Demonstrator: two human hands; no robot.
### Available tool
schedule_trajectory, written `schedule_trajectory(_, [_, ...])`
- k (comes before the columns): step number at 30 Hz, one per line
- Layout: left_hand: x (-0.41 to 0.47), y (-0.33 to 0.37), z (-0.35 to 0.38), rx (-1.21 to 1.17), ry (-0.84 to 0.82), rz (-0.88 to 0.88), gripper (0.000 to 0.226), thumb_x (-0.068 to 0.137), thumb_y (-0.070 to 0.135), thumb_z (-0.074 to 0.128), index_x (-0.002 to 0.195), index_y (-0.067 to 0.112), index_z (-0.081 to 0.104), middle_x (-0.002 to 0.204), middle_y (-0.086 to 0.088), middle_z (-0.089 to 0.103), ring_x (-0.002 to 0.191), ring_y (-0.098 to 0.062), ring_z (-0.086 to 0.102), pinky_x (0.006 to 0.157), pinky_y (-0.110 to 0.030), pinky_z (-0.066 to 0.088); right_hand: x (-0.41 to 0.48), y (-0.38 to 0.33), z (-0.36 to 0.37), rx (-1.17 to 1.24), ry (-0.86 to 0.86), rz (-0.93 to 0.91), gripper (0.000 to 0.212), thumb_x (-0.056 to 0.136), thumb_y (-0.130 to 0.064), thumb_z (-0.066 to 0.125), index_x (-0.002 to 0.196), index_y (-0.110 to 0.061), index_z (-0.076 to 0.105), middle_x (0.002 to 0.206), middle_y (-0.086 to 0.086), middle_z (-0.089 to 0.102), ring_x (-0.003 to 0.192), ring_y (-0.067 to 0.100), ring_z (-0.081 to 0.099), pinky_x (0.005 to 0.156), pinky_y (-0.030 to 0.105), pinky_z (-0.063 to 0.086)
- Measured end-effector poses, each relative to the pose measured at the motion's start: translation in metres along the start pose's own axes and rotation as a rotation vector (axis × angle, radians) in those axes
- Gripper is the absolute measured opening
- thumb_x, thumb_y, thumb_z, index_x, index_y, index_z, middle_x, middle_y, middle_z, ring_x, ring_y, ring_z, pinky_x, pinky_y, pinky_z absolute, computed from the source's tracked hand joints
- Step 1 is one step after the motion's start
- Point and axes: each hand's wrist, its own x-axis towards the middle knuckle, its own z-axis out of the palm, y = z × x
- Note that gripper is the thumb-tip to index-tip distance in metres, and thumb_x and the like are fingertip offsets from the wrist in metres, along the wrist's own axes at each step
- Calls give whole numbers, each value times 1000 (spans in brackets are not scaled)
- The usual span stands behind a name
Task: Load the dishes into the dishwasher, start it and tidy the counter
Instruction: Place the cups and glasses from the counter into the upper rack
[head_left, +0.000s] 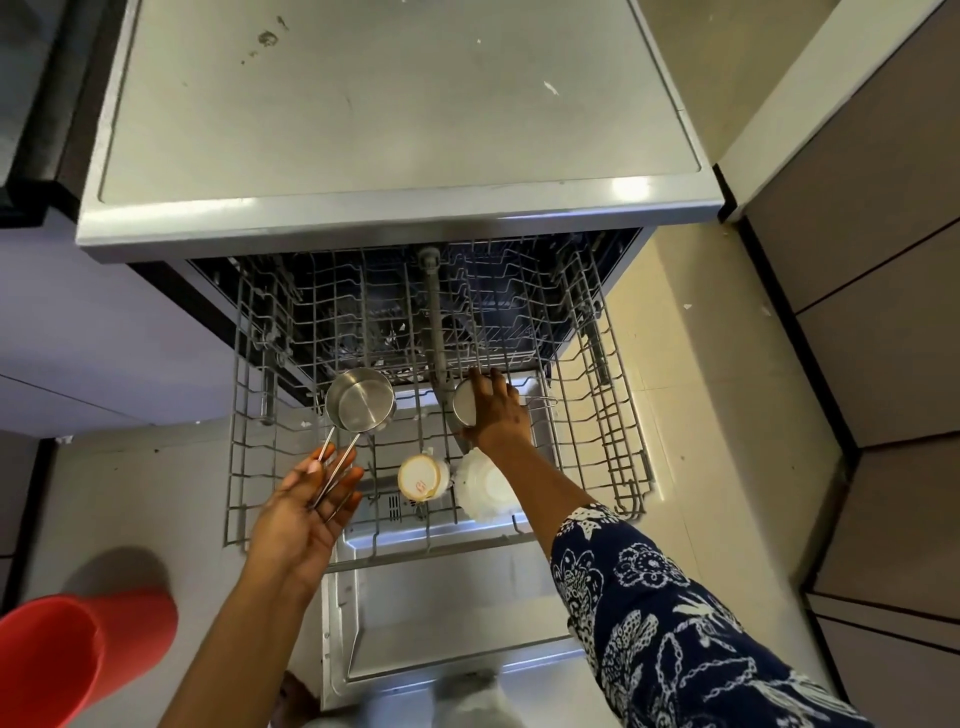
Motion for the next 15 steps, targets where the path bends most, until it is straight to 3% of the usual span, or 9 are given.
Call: schedule_trajectory(15, [-6,-7,-4,-5,3,-1,26,100,18,40,116,14,59,98,-5,73,79,-13,72,65,-26,59,-6,16,4,63,42,-34,109,74,-22,77,150,-24,0,157,5,14,138,31,28,108,47,35])
